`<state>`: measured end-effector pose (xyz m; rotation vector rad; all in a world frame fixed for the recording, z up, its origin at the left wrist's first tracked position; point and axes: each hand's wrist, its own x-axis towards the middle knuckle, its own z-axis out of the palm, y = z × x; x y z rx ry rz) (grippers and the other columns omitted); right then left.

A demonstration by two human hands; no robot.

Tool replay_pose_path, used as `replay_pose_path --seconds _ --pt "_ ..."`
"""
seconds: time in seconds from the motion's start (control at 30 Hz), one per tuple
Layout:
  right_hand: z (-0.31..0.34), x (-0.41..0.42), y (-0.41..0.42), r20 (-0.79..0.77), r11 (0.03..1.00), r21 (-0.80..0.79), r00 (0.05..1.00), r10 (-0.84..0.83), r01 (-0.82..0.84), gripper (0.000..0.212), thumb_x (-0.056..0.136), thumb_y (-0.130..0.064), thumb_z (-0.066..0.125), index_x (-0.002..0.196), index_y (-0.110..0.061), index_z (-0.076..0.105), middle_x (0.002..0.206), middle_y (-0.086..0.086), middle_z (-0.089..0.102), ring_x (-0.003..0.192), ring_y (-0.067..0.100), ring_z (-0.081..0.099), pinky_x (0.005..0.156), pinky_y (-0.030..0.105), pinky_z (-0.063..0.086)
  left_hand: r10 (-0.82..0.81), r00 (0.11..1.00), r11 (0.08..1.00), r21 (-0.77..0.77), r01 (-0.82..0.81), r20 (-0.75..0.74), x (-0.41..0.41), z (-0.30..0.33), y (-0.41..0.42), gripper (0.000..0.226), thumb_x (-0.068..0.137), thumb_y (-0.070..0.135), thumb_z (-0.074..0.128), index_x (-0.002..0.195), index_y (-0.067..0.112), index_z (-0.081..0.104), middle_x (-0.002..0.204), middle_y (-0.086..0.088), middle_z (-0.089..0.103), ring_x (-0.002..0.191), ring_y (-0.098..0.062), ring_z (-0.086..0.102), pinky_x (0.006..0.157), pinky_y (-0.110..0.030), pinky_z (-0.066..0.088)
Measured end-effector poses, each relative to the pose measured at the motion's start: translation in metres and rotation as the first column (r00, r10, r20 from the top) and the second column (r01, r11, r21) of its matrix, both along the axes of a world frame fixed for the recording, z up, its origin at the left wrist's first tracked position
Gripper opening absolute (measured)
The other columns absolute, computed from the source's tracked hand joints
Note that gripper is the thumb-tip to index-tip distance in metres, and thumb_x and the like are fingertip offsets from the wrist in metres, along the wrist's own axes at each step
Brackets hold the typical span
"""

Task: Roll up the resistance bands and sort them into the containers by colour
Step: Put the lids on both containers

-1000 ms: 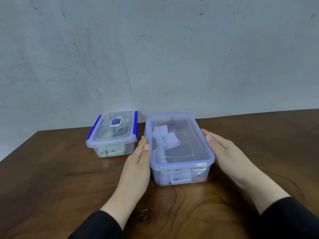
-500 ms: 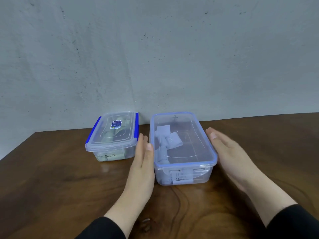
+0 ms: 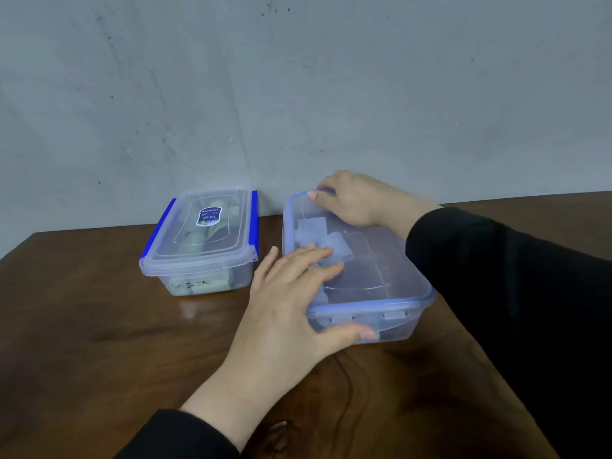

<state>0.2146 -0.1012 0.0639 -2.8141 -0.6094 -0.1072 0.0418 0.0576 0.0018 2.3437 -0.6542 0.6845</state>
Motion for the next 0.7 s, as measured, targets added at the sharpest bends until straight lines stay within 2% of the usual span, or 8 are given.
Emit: replay_pose_path --seconds 0.17,0.23,0.4,0.47,0.53,0.6,0.63,0.7 --pt "-0.006 0.007 0.002 -0.003 0.999 0.025 0.999 -0.034 0.034 0.058 0.096 -0.063 0.034 0.122 -0.018 0.059 0.126 0.005 0.061 0.112 0.026 0.056 0.09 0.036 0.044 0.014 0.999 1.0 0.013 -0.015 0.029 0.001 -0.001 -0.002 0.073 0.067 0.075 0.064 0.118 0.022 0.066 0.134 0.011 0.056 0.134 -0.005 0.043 0.117 -0.047 0.023" --pt "-0.007 0.008 0.002 0.002 0.999 0.026 0.999 -0.034 0.034 0.056 0.096 -0.063 0.035 0.121 -0.019 0.059 0.124 0.004 0.062 0.108 0.025 0.056 0.085 0.035 0.043 0.028 0.998 0.999 0.034 -0.03 0.051 0.001 -0.002 -0.003 0.069 0.07 0.071 0.066 0.117 0.022 0.067 0.133 0.01 0.058 0.133 -0.006 0.045 0.116 -0.045 0.025" --pt "-0.008 0.009 0.003 0.037 0.999 0.014 0.999 -0.039 0.038 0.055 0.096 -0.062 0.035 0.119 -0.019 0.06 0.122 0.004 0.064 0.107 0.025 0.058 0.086 0.036 0.045 0.06 0.995 0.995 0.074 -0.066 0.078 -0.001 -0.001 -0.005 0.063 0.076 0.067 0.064 0.118 0.021 0.068 0.131 0.007 0.061 0.131 -0.007 0.047 0.115 -0.045 0.029" --pt "-0.007 0.007 0.001 0.047 0.999 0.026 0.999 -0.024 0.023 0.052 0.097 -0.06 0.037 0.113 -0.019 0.064 0.114 0.003 0.066 0.104 0.026 0.059 0.084 0.035 0.046 0.06 0.995 0.995 0.073 -0.065 0.074 -0.001 -0.002 -0.005 0.063 0.076 0.068 0.064 0.118 0.021 0.068 0.132 0.007 0.06 0.132 -0.007 0.046 0.116 -0.044 0.028" --pt "-0.002 -0.002 -0.005 0.051 0.99 0.14 0.999 -0.001 -0.006 0.046 0.098 -0.054 0.042 0.104 -0.017 0.068 0.101 0.003 0.069 0.097 0.025 0.061 0.084 0.036 0.049 0.067 0.995 0.995 0.066 -0.072 0.079 0.0 -0.003 -0.005 0.063 0.076 0.067 0.063 0.12 0.022 0.067 0.135 0.008 0.058 0.134 -0.008 0.044 0.116 -0.043 0.027" --pt "0.003 -0.023 -0.02 0.076 0.924 0.381 0.997 -0.012 -0.018 0.043 0.099 -0.046 0.047 0.101 -0.01 0.07 0.096 0.009 0.07 0.091 0.023 0.061 0.085 0.034 0.049 0.097 0.992 0.993 0.054 -0.101 0.078 0.001 -0.004 -0.006 0.064 0.077 0.066 0.061 0.123 0.021 0.066 0.137 0.007 0.057 0.134 -0.012 0.045 0.113 -0.046 0.032" --pt "0.003 -0.042 -0.031 0.108 0.864 0.503 0.993 -0.043 -0.018 0.039 0.1 -0.04 0.048 0.1 -0.007 0.07 0.096 0.011 0.07 0.09 0.02 0.061 0.084 0.028 0.047 0.126 0.989 0.99 0.055 -0.13 0.074 0.002 -0.004 -0.007 0.065 0.078 0.065 0.059 0.125 0.02 0.066 0.137 0.006 0.056 0.133 -0.014 0.046 0.11 -0.048 0.035" --pt "-0.01 -0.089 -0.057 0.181 0.75 0.662 0.97 -0.165 0.004 0.027 0.101 -0.03 0.05 0.096 -0.013 0.071 0.095 0.002 0.07 0.091 0.008 0.061 0.077 0.014 0.045 0.187 0.979 0.98 0.059 -0.191 0.077 0.008 -0.004 -0.011 0.064 0.08 0.063 0.056 0.127 0.019 0.064 0.138 0.003 0.057 0.131 -0.016 0.047 0.105 -0.051 0.039"
